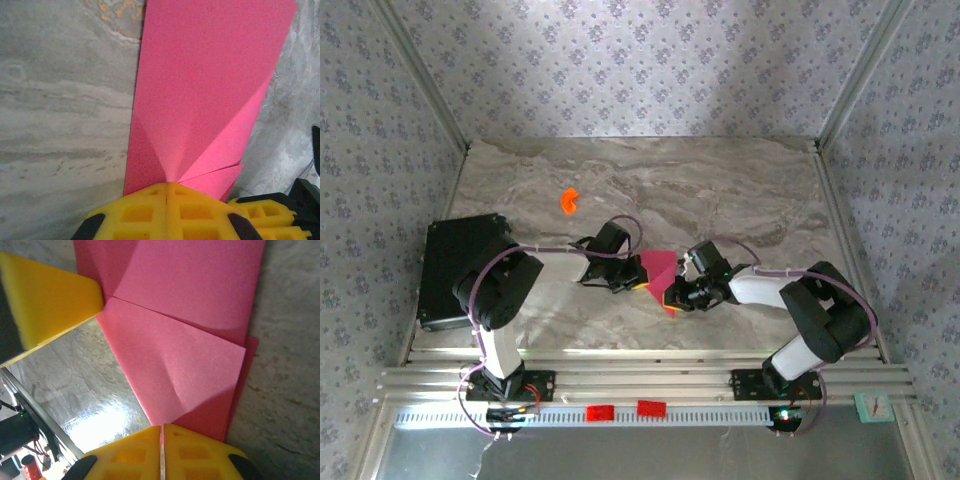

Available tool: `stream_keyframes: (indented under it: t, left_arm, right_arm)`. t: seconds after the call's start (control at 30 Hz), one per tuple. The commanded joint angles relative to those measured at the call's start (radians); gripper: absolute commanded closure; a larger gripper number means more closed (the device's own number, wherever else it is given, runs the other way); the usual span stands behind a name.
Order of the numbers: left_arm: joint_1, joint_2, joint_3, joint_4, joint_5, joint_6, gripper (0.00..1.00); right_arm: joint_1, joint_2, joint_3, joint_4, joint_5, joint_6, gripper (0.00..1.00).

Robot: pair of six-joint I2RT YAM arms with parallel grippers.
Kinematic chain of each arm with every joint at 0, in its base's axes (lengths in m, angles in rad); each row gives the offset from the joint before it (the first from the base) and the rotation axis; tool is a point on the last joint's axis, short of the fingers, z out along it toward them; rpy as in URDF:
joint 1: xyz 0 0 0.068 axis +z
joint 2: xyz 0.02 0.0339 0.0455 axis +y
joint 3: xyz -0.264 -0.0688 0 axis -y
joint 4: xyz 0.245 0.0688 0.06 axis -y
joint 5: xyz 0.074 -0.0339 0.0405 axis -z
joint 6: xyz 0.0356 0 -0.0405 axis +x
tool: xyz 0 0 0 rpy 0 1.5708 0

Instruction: Fold a paper plane with a square sheet of paper (pick it up from the middle)

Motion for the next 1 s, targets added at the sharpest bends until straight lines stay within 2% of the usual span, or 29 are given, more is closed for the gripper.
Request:
stream_keyframes:
  t: [0.0,0.23,0.4,0.8,0.97]
  left_arm:
    - [0.003,0.028,0.0,-0.097,-0.035,0.028,0.98]
    - [0.003,0.031,-0.004,-0.107,-0.021,0.036,0.99]
    - [0.002,0.035,-0.007,-0.11,-0.021,0.048,0.99]
    - [0.003,0.045,-0.043,-0.101,-0.057,0.012,1.0]
    - [0.002,0.03,-0.055,-0.092,-0.056,-0.007,1.0]
  right_arm:
    - [0.024,-0.031,0.061,-0.024,0.018,-0.007,0.88]
    - [0.055,0.093,0.151,-0.034,0.072,-0.008,0.88]
    - [0.063,0.148,0.103,0.004,0.072,0.013,0.88]
    - [0.071,-0.092,-0.14,-0.034,0.05,0.005,0.86]
    - [0.055,-0.209,-0.227,-0.064,0.08,0.029,0.86]
